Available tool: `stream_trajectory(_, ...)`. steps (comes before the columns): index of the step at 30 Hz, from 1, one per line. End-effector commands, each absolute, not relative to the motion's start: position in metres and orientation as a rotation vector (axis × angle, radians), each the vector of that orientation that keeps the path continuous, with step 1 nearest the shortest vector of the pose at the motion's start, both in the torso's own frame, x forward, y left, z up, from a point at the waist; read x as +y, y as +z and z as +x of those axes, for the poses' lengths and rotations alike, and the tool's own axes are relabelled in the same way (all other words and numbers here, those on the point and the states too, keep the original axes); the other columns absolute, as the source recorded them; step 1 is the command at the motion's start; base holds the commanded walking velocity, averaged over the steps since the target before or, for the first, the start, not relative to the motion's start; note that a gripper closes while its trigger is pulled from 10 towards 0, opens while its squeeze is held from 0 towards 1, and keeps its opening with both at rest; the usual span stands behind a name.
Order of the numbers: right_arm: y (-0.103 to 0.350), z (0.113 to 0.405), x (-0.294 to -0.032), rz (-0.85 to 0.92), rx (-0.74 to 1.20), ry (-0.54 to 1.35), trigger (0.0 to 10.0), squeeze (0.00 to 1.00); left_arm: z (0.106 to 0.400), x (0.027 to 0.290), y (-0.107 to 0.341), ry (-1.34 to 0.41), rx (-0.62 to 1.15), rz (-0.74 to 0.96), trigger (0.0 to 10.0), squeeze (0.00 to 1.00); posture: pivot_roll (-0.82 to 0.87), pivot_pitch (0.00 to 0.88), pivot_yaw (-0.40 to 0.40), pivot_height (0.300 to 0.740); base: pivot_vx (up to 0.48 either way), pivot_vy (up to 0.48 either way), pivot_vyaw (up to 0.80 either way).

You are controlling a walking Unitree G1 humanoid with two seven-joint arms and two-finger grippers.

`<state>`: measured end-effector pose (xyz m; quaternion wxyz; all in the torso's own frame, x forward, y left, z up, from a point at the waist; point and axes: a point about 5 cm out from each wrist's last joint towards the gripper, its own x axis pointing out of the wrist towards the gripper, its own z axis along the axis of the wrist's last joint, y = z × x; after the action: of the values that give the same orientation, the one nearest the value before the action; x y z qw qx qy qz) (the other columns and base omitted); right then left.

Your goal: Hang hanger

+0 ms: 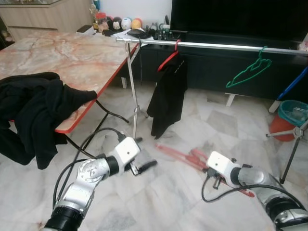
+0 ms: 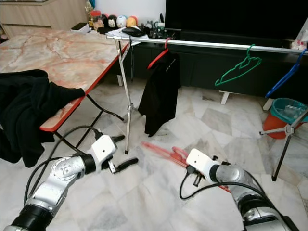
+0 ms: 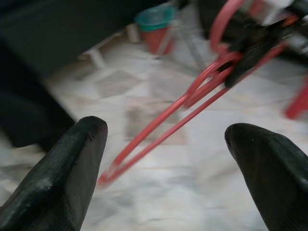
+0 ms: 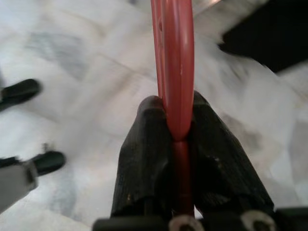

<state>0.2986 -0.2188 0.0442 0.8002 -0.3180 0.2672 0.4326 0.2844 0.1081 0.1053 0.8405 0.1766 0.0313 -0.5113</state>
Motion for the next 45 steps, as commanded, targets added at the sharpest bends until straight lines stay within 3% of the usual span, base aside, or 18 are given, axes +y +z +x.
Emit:
stream_trajectory(1,0.050,0.298,-0.200,-0.679,0.521,1.048,10.0,0.00,0.282,0.104,0.108,-1.151,0.081,0.356,10.0,0.00,0.06,0.000,0.018,0.740,0.000,0.000,0.00)
stream_trajectory(16,0.058,0.303,-0.150,-0.726,0.429,1.160,10.0,0.00,0.274,0.074,0.102,-1.372,0.129,0.365,10.0,0.00,0.06,0.000,0.052,0.740,0.000,0.000,0.00)
stream_trajectory(37,0.072,0.301,-0.139,-0.734,0.380,1.225,10.0,0.00,0.284,0.068,0.078,-1.309,0.165,0.491,10.0,0.00,0.05,0.000,0.054,0.740,0.000,0.000,0.00)
stream_trajectory(39,0.073,0.301,-0.139,-0.733,0.381,1.226,10.0,0.00,0.285,0.067,0.077,-1.304,0.165,0.502,9.5,0.00,0.05,0.000,0.053,0.740,0.000,0.000,0.00)
stream_trajectory(40,0.073,0.301,-0.139,-0.732,0.382,1.228,10.0,0.00,0.285,0.067,0.076,-1.302,0.165,0.510,5.1,0.00,0.05,0.000,0.053,0.740,0.000,0.000,0.00)
stream_trajectory(41,0.073,0.301,-0.139,-0.729,0.380,1.231,10.0,0.00,0.285,0.067,0.075,-1.297,0.167,0.500,0.0,0.00,0.05,0.000,0.054,0.740,0.000,0.000,0.00)
stream_trajectory(45,0.073,0.300,-0.139,-0.727,0.381,1.236,10.0,0.00,0.285,0.066,0.074,-1.301,0.167,0.496,0.0,0.00,0.05,0.000,0.053,0.740,0.000,0.000,0.00)
